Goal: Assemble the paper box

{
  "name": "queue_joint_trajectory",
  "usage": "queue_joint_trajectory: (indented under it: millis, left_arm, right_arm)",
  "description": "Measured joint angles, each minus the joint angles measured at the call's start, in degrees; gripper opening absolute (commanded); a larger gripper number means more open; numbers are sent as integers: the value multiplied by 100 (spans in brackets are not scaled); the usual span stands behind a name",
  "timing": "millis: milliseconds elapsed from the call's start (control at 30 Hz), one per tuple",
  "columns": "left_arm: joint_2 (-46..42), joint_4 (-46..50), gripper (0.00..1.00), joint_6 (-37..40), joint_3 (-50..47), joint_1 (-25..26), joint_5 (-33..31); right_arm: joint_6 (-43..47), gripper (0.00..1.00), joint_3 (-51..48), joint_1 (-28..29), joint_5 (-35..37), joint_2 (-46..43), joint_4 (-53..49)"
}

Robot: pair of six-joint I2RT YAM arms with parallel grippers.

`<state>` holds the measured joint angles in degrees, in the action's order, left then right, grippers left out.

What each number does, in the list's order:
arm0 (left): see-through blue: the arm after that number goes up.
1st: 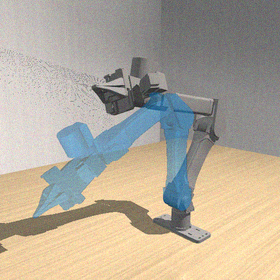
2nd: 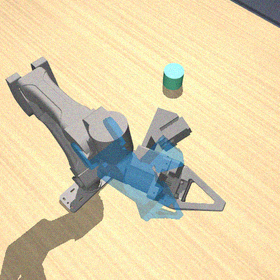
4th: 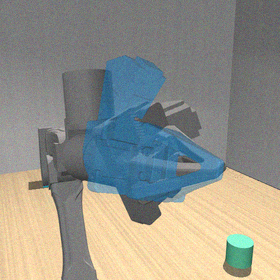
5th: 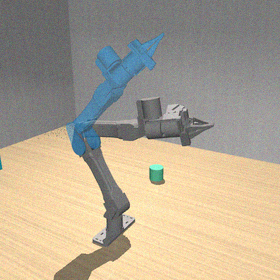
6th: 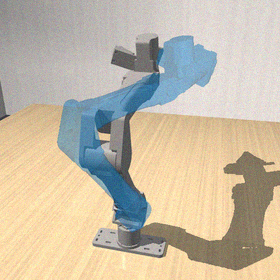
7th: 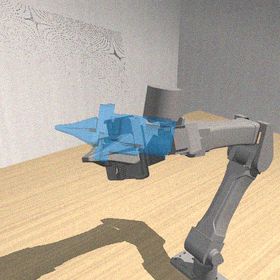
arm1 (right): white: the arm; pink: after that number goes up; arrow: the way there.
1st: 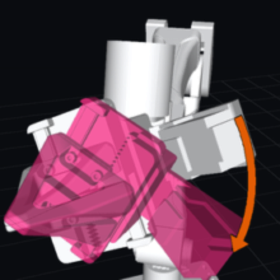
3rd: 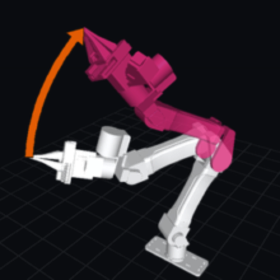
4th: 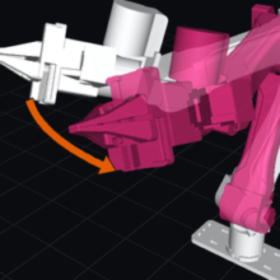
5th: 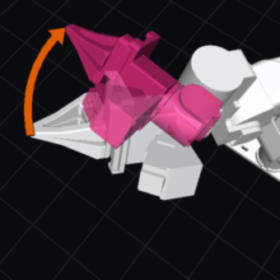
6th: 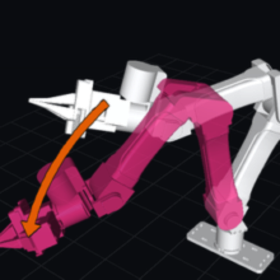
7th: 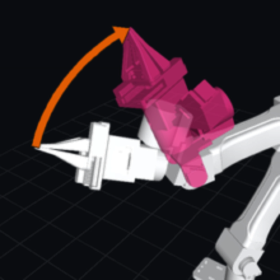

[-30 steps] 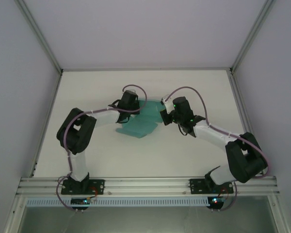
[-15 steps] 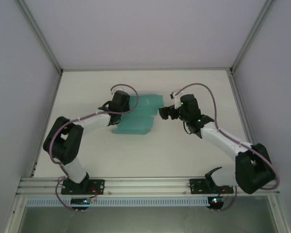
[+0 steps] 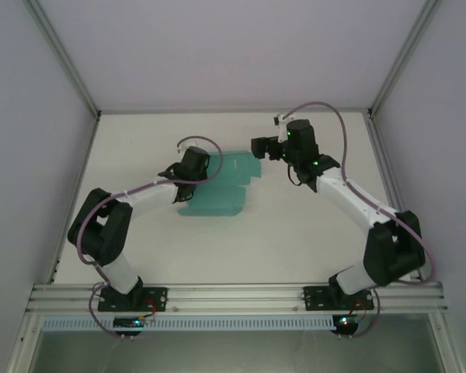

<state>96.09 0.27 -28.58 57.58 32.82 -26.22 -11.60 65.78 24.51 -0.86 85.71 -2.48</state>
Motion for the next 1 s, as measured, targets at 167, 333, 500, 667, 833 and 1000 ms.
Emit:
queue_joint_trajectory:
  millis: [167,333,500,667,833,1000]
  left_arm:
    - [0,42,0,-59,0,0,0]
    - [0,205,0,-92,-11,-31,-90]
    - [0,358,0,-133,-11,-70,-201]
    - [0,514,0,-173,-11,-136,-286]
    - [2,619,0,-170,-11,-170,-319]
    - [2,645,0,-173,-11,-173,-317]
  right_arm:
    - [4,99,299,28,-243,748,-299]
    - [166,99,538,48,-496,1126,-468]
    - [369,99,553,94,-1029,1198,-466]
    - [437,99,553,96,-1967,1281,-461]
    - [459,99,553,83,-2625,1419,-459]
    - [450,93,551,68,-3418,1508,-260]
